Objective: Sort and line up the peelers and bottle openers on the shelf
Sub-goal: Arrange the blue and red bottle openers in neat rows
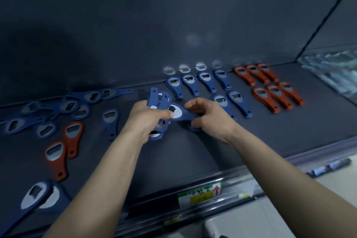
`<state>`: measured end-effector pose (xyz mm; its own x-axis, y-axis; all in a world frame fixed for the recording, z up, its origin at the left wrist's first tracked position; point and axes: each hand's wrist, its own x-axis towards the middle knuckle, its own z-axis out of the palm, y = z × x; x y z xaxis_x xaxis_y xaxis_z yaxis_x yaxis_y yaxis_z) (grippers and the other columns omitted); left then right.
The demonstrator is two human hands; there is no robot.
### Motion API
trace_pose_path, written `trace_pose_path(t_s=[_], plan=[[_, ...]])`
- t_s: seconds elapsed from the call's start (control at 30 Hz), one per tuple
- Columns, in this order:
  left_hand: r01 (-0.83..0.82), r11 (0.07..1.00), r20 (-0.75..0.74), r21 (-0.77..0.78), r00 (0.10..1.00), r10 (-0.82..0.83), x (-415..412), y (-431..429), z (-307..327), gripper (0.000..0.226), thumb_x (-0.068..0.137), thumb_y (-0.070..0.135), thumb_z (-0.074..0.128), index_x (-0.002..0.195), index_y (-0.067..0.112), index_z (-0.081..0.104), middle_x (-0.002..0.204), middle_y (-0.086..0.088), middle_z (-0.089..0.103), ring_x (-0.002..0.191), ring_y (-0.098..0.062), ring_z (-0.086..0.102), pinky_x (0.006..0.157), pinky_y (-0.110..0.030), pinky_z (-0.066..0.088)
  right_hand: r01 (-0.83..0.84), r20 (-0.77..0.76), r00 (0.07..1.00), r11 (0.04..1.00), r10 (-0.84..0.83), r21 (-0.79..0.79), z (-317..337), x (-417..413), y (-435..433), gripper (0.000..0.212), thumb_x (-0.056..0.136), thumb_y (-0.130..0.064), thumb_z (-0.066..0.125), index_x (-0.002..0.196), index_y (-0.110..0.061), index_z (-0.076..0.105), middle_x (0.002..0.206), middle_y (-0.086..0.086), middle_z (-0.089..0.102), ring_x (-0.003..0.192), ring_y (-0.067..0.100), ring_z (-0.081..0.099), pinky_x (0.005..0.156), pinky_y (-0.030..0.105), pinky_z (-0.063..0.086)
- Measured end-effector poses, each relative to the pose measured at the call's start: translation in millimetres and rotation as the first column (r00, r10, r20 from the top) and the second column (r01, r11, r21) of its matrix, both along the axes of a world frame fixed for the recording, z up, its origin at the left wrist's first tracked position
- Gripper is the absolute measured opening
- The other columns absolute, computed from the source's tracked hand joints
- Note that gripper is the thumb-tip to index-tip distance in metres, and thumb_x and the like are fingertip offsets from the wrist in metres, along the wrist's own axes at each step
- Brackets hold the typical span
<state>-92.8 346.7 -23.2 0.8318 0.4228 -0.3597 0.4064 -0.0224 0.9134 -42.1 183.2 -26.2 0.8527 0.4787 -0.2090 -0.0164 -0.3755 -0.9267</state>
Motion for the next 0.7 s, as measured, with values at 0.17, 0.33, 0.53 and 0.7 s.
trace_pose_path(t_s=[0.17,0.33,0.53,0.7], plan=[[0.14,0.986,-0.049,0.09,0.989,-0.136,3,0,-1,0.013,0.07,-0.002,0.073,0.075,0.005,0.064,0.052,-0.003,0.065,0.041,-0.008,0.059,0.036,-0.011,0.039,-0.05,0.252,0.962,0.974,0.107,-0.221,-12,-2,-16,0.066,0.075,0.011,0.049,0.132,-0.022,0.045,0.126,-0.012,0.035,0.119,0.003,0.037,0.084,0.003,0.034],[0.206,0.954,-0.136,0.219,0.974,-0.179,-1,13,2,0.015,0.067,0.002,0.076,0.08,0.004,0.067,0.058,-0.002,0.067,0.049,-0.012,0.062,0.047,-0.018,0.044,-0.171,0.343,0.895,0.93,0.284,-0.325,-5,6,-19,0.083,0.071,0.012,0.045,0.141,-0.03,0.032,0.14,-0.02,0.02,0.113,0.002,0.037,0.091,0.016,0.042],[0.253,0.923,-0.168,0.29,0.963,-0.211,-6,15,9,0.019,0.065,0.009,0.078,0.079,0.009,0.066,0.061,0.001,0.069,0.047,-0.006,0.059,0.051,-0.019,0.04,-0.212,0.315,0.886,0.902,0.34,-0.375,1,20,-24,0.085,0.073,0.016,0.041,0.144,-0.029,0.03,0.148,-0.016,0.012,0.129,0.006,0.035,0.078,0.013,0.043],[0.208,0.931,-0.135,0.3,0.975,-0.174,-1,6,9,0.021,0.065,0.012,0.079,0.082,0.009,0.067,0.071,-0.003,0.07,0.053,-0.01,0.058,0.052,-0.024,0.037,-0.245,0.313,0.831,0.808,0.459,-0.536,2,30,-25,0.061,0.081,0.006,0.047,0.134,-0.022,0.048,0.143,-0.005,0.037,0.131,0.013,0.037,0.098,0.015,0.031]])
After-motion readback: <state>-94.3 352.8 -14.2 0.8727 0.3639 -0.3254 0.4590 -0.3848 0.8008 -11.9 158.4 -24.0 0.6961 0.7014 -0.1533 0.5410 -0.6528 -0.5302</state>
